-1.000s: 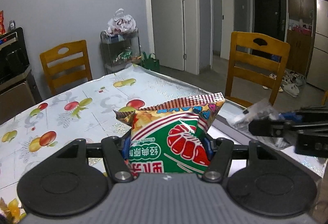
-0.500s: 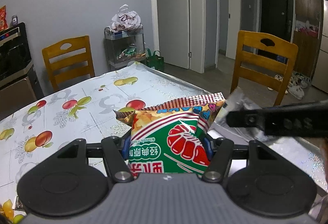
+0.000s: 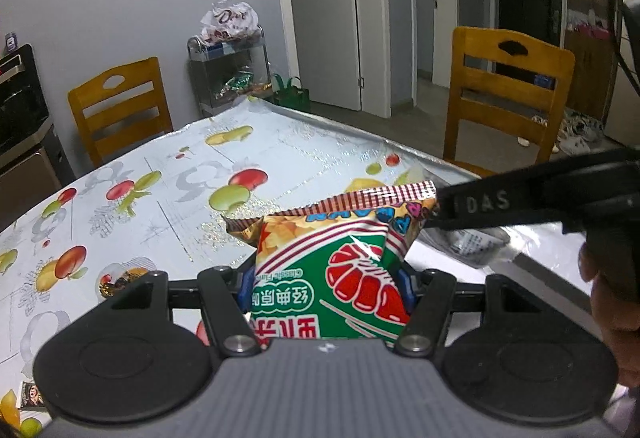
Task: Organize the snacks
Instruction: 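Lift and carry the green chip bag and the nut bag toward the gray tray, then release the nut bag into the tray with the right tool while the left tool drops the chip bag in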
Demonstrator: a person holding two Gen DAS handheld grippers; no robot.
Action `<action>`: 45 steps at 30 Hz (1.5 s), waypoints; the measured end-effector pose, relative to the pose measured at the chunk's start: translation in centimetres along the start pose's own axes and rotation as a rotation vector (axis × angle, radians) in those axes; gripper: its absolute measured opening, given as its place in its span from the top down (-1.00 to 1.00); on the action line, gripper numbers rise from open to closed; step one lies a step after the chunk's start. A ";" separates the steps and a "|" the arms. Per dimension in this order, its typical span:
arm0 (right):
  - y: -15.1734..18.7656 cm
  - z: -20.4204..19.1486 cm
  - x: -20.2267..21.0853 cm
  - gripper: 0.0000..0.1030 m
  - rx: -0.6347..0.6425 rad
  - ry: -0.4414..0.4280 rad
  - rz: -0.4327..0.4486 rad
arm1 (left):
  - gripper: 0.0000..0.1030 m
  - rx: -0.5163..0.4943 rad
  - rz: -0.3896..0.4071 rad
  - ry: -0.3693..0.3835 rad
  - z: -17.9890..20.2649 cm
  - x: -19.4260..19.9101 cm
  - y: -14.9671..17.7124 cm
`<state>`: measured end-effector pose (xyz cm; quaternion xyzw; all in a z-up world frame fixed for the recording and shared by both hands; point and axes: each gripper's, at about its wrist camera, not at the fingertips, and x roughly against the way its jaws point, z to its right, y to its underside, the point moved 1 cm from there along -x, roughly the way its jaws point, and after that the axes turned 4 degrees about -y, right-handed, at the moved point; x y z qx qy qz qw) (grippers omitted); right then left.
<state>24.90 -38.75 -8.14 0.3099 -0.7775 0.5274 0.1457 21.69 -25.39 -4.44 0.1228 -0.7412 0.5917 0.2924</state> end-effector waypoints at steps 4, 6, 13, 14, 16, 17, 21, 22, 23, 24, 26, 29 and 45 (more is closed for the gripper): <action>0.4 0.1 -0.8 0.46 0.016 0.014 -0.011 | -0.18 -0.011 -0.017 -0.004 0.2 -0.7 0.6; 0.6 0.3 -1.2 0.46 0.011 0.018 -0.021 | -0.18 -0.019 -0.015 -0.005 0.2 -0.9 0.8; 0.9 0.7 -0.9 0.45 0.000 0.000 -0.005 | -0.19 -0.042 0.000 -0.008 0.3 -0.9 1.2; 0.9 0.7 -0.9 0.45 -0.003 -0.005 -0.005 | -0.19 -0.046 0.000 -0.009 0.3 -0.9 1.3; 1.0 0.8 -0.9 0.46 -0.001 -0.008 -0.002 | -0.19 -0.050 0.002 -0.006 0.4 -0.9 1.4; 1.0 0.8 -0.8 0.45 -0.004 -0.007 0.000 | -0.19 -0.052 0.002 -0.006 0.5 -0.9 1.5; 0.9 1.2 -0.8 0.45 -0.032 -0.023 0.000 | -0.20 -0.058 0.008 -0.014 0.6 -1.0 1.7; 0.9 1.3 -0.8 0.45 -0.039 -0.028 -0.001 | -0.21 -0.057 0.010 -0.013 0.7 -1.0 1.7; 0.9 1.3 -0.8 0.44 -0.043 -0.030 -0.001 | -0.21 -0.058 0.010 -0.014 0.7 -1.1 1.8; 0.9 1.4 -0.7 0.44 -0.048 -0.031 0.001 | -0.21 -0.056 0.010 -0.013 0.6 -1.1 1.8; 0.7 1.7 -0.6 0.42 -0.067 -0.046 0.002 | -0.21 -0.053 0.009 -0.013 0.6 -1.1 1.8; 0.6 2.1 -0.3 0.35 -0.105 -0.067 0.011 | -0.21 -0.043 0.009 -0.010 0.4 -1.0 1.8; 0.0 2.2 4.5 -0.35 -0.121 -0.065 0.124 | -0.23 -0.032 0.010 -0.007 0.2 -0.8 1.7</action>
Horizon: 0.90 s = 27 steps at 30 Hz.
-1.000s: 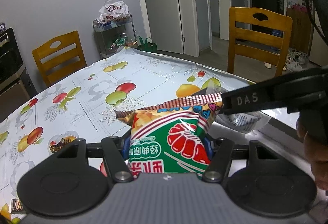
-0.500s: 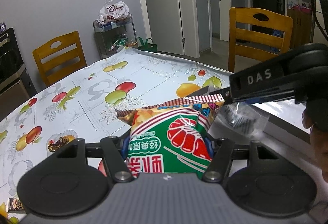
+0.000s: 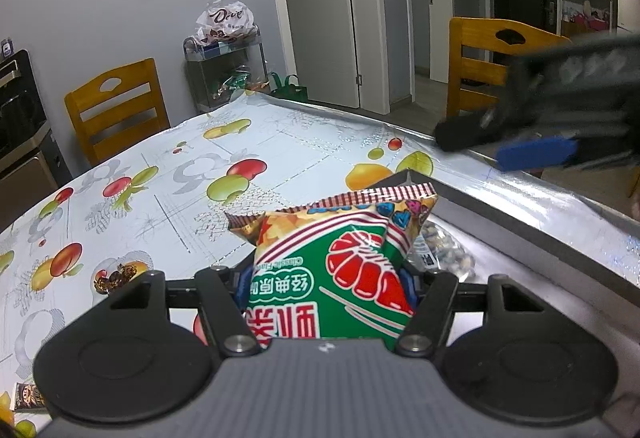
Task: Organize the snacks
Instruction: 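Release the nut bag into the tray with the right tool while the left tool drops the chip bag in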
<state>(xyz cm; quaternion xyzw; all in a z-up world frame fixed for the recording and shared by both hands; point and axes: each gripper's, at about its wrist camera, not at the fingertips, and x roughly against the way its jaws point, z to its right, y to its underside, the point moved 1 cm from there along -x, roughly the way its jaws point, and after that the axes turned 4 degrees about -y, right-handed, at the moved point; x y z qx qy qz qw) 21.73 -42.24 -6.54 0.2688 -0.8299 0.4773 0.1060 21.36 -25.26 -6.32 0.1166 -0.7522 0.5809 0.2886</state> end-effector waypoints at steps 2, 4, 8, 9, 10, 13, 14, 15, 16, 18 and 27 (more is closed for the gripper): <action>-0.2 0.1 1.2 -0.37 -0.004 -0.001 0.027 | -0.27 -0.004 0.001 0.000 0.1 0.0 0.0; -0.3 0.1 2.2 -0.42 -0.018 -0.020 0.036 | -0.47 -0.004 -0.005 0.007 0.2 0.0 -0.1; -0.1 -0.5 3.6 -0.51 -0.009 -0.055 0.055 | -0.92 0.012 0.050 0.023 0.3 1.1 -0.3; 0.0 -0.8 3.9 -0.54 0.001 -0.061 0.058 | -0.96 0.015 0.065 0.036 0.4 1.5 -0.4; 0.1 -1.2 4.1 -0.54 0.013 -0.068 0.058 | -0.98 0.016 0.073 0.046 0.4 1.8 -0.6; 0.5 -2.5 4.5 -0.56 0.045 -0.091 0.056 | -0.98 0.021 0.093 0.066 0.4 2.8 -0.9; 0.5 -2.8 4.5 -0.58 0.054 -0.098 0.052 | -0.98 0.020 0.096 0.070 0.4 3.1 -0.9; 0.6 -3.2 4.6 -0.58 0.060 -0.103 0.051 | -0.98 0.021 0.101 0.071 0.4 3.4 -1.0; 0.7 -3.5 4.7 -0.59 0.066 -0.108 0.051 | -0.98 0.023 0.106 0.070 0.4 3.6 -1.0; 0.8 -4.0 4.8 -0.62 0.073 -0.111 0.051 | -0.98 0.027 0.112 0.075 0.3 4.2 -1.0; 1.6 -5.9 5.7 -0.81 0.089 -0.147 0.048 | -0.98 0.052 0.124 0.085 -1.7 7.8 0.5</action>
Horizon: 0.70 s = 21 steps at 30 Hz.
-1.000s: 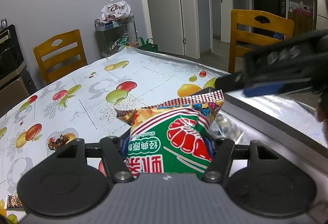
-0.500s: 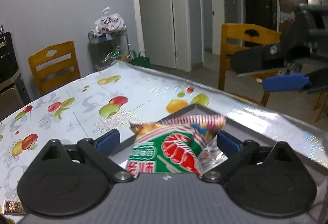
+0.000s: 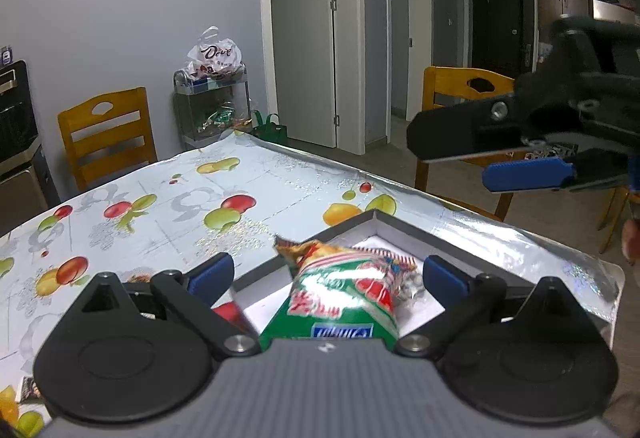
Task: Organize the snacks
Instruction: 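Release the nut bag into the tray with the right tool while the left tool drops the chip bag in, then withdraw both open tools from the tray back over the table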
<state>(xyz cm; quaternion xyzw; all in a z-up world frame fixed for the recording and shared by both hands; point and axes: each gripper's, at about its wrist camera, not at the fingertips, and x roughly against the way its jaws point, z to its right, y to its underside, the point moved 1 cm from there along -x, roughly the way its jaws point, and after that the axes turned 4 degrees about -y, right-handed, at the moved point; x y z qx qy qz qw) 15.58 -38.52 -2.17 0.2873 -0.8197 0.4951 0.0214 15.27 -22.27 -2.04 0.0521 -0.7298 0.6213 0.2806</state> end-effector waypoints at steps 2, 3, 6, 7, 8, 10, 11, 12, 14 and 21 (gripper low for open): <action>0.2 -0.6 -0.1 -0.82 0.006 -0.003 -0.003 | -0.98 0.008 0.003 -0.009 -0.7 1.0 0.4; 0.3 -0.9 -0.2 -0.83 0.009 -0.006 -0.007 | -0.98 0.012 0.003 -0.013 -1.0 1.5 0.6; 0.7 -1.8 -0.5 -0.84 0.014 -0.013 -0.020 | -0.98 0.021 -0.001 -0.022 -2.2 3.1 1.3; 0.8 -2.2 -0.7 -0.84 0.015 -0.017 -0.025 | -0.98 0.019 0.000 -0.027 -2.5 3.7 1.5; 0.9 -2.5 -0.8 -0.84 0.017 -0.020 -0.030 | -0.98 0.019 0.002 -0.034 -3.0 4.3 1.7; 1.3 -3.3 -1.0 -0.85 0.028 -0.029 -0.042 | -0.98 0.028 0.013 -0.047 -4.0 5.6 2.2; 1.5 -3.7 -1.1 -0.85 0.035 -0.033 -0.049 | -0.98 0.040 0.020 -0.053 -4.6 6.4 2.5; 1.7 -4.2 -1.3 -0.86 0.046 -0.038 -0.058 | -0.98 0.053 0.026 -0.057 -5.1 7.2 2.8; 2.0 -5.1 -1.4 -0.86 0.063 -0.043 -0.068 | -0.98 0.081 0.028 -0.063 -6.3 8.5 3.3; 2.8 -7.4 -1.7 -0.88 0.100 -0.058 -0.081 | -0.98 0.117 0.042 -0.096 -8.8 12.6 4.8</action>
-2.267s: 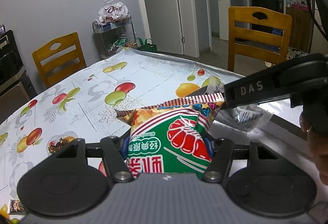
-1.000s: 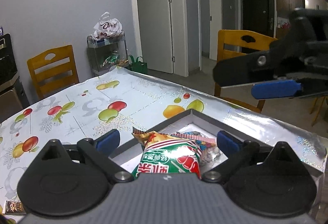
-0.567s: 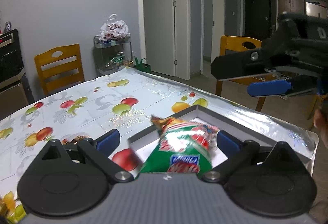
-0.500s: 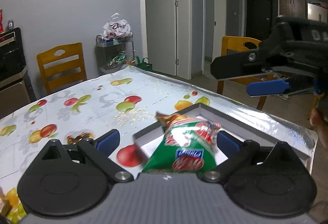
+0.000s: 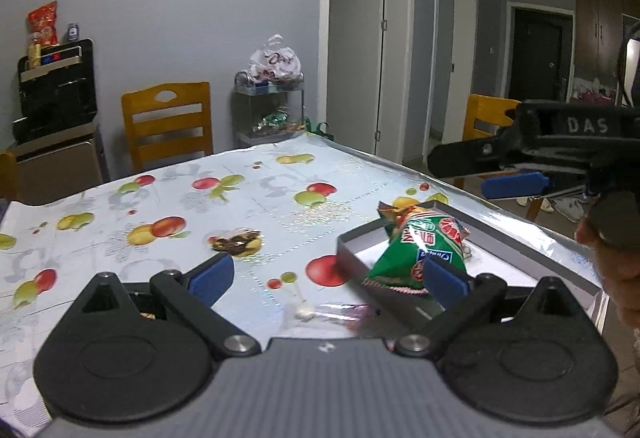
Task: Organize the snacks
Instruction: 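Withdraw both open tools from the tray back over the table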
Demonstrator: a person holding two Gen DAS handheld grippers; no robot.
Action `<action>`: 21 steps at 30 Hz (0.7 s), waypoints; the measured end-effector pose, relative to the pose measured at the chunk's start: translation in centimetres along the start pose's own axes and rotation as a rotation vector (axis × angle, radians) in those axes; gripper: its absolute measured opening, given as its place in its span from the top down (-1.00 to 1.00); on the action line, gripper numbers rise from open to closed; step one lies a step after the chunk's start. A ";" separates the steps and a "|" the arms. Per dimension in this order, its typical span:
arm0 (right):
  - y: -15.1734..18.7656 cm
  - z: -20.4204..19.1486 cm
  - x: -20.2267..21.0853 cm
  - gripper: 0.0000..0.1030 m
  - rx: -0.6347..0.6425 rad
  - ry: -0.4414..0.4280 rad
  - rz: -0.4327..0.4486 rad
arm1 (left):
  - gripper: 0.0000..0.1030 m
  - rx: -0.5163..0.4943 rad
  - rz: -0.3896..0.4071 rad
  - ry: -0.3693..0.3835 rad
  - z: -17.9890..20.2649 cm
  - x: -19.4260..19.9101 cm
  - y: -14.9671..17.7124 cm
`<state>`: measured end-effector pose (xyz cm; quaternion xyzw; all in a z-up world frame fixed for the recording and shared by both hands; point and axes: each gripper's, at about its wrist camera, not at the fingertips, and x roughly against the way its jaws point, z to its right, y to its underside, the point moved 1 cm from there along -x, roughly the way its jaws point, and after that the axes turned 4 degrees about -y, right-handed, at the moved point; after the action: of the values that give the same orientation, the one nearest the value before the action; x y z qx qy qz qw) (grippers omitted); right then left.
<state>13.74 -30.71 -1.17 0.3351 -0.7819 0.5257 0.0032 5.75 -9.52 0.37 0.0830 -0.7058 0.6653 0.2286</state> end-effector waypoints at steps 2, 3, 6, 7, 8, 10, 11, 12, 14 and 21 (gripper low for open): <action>0.4 -0.6 0.0 -0.89 0.018 -0.002 -0.001 | -0.98 0.009 0.002 -0.006 -0.7 1.1 0.7; 0.7 -0.9 0.0 -0.90 0.031 -0.003 -0.004 | -0.98 0.013 -0.005 -0.018 -1.2 1.8 1.5; 1.2 -1.6 0.0 -0.90 0.057 -0.013 -0.020 | -0.98 -0.001 -0.035 -0.021 -2.4 3.7 3.3; 1.4 -1.8 0.0 -0.90 0.065 -0.023 -0.027 | -0.98 -0.019 -0.026 -0.026 -2.7 4.3 3.8; 1.6 -2.1 -0.1 -0.91 0.076 -0.033 -0.032 | -0.98 -0.020 -0.016 -0.061 -2.9 4.8 4.2; 1.9 -2.6 -0.3 -0.92 0.095 -0.040 -0.031 | -0.98 0.012 -0.009 -0.114 -3.4 5.4 4.8; 2.1 -2.9 -0.5 -0.92 0.099 -0.042 -0.032 | -0.98 0.035 -0.012 -0.110 -3.7 5.6 5.0; 2.3 -3.1 -0.7 -0.92 0.100 -0.048 -0.042 | -0.98 0.064 -0.020 -0.101 -4.1 5.6 5.4; 2.7 -3.5 -1.2 -0.92 0.107 -0.072 -0.078 | -0.98 0.081 -0.050 -0.113 -4.6 5.7 6.0; 3.3 -4.1 -1.6 -0.93 0.121 -0.088 -0.117 | -0.98 0.090 -0.075 -0.172 -6.5 7.2 7.4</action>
<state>11.84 -25.78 -2.67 0.4022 -0.7274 0.5556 -0.0206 -2.35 -1.08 -3.11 0.1764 -0.6887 0.6777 0.1878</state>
